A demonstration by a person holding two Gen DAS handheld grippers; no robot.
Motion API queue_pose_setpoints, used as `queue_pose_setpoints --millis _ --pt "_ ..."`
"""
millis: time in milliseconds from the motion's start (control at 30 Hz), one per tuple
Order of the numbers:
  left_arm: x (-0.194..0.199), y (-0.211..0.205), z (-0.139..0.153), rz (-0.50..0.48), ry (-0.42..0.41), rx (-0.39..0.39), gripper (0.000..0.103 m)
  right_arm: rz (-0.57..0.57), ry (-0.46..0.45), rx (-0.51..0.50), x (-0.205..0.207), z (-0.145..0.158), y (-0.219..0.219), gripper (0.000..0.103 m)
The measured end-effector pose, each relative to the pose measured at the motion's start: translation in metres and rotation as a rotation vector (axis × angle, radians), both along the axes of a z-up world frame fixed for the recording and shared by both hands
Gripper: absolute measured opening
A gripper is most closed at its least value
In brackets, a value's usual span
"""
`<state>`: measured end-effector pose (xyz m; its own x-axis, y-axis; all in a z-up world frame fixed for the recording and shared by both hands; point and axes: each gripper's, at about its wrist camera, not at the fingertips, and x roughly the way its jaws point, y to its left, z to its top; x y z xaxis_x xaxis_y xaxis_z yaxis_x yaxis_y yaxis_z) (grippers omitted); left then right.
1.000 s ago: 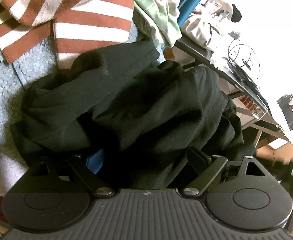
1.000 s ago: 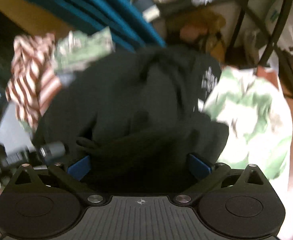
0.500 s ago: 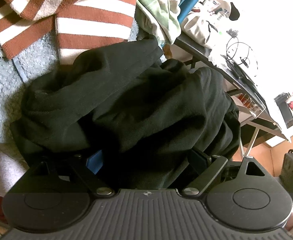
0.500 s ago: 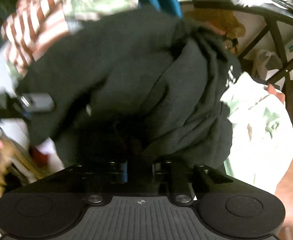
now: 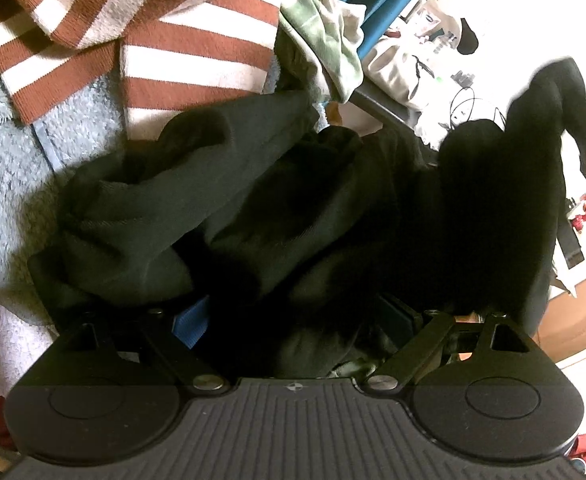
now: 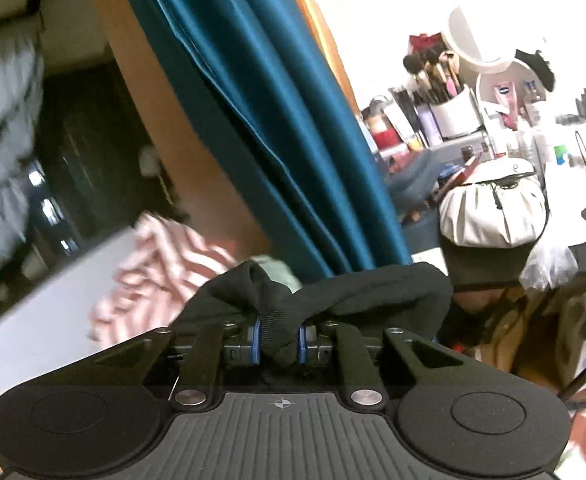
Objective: Fold clothes
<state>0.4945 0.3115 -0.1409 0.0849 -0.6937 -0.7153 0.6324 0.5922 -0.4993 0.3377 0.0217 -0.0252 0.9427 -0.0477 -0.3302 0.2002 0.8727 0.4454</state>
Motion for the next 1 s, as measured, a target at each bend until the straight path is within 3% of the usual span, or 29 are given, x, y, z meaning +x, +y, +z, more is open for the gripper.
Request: queue_pose_setpoints --millis 133,233,300,367,400,433,500,567,700,867,1000 --pt "-0.003 -0.003 -0.001 0.001 -0.003 0.018 0.089 0.029 0.249 -0.002 0.058 -0.067 -0.009 0.015" --pt "-0.004 -0.004 -0.002 0.002 -0.007 0.031 0.09 0.043 0.377 0.011 0.066 -0.118 0.005 0.017" --pt "-0.004 -0.004 -0.004 0.004 -0.004 0.04 0.09 0.013 0.366 0.037 0.059 -0.123 0.008 0.02" --pt "-0.004 -0.003 -0.006 0.003 -0.002 0.047 0.09 -0.002 0.349 0.068 0.053 -0.121 0.009 0.029" --pt "-0.004 -0.003 -0.006 0.003 -0.001 0.049 0.09 -0.006 0.337 0.069 0.05 -0.113 0.006 0.047" --pt "-0.003 -0.003 -0.006 0.002 0.0 0.05 0.09 -0.011 0.325 0.07 0.047 -0.105 0.003 0.074" --pt "-0.002 -0.003 -0.007 0.001 0.003 0.048 0.09 -0.03 0.289 0.066 0.037 -0.089 -0.005 0.1" --pt "-0.001 -0.003 -0.008 -0.001 0.006 0.046 0.091 -0.05 0.253 0.071 0.022 -0.075 -0.014 0.101" --pt "0.0 -0.003 -0.009 -0.004 0.012 0.041 0.092 -0.14 0.27 0.204 -0.016 -0.072 -0.039 0.102" --pt "0.002 -0.003 -0.01 -0.009 0.018 0.037 0.093 -0.251 0.282 0.534 -0.068 -0.12 -0.051 0.102" --pt "0.0 -0.003 -0.012 -0.018 0.017 0.047 0.093 -0.334 0.357 0.653 -0.085 -0.165 -0.044 0.102"
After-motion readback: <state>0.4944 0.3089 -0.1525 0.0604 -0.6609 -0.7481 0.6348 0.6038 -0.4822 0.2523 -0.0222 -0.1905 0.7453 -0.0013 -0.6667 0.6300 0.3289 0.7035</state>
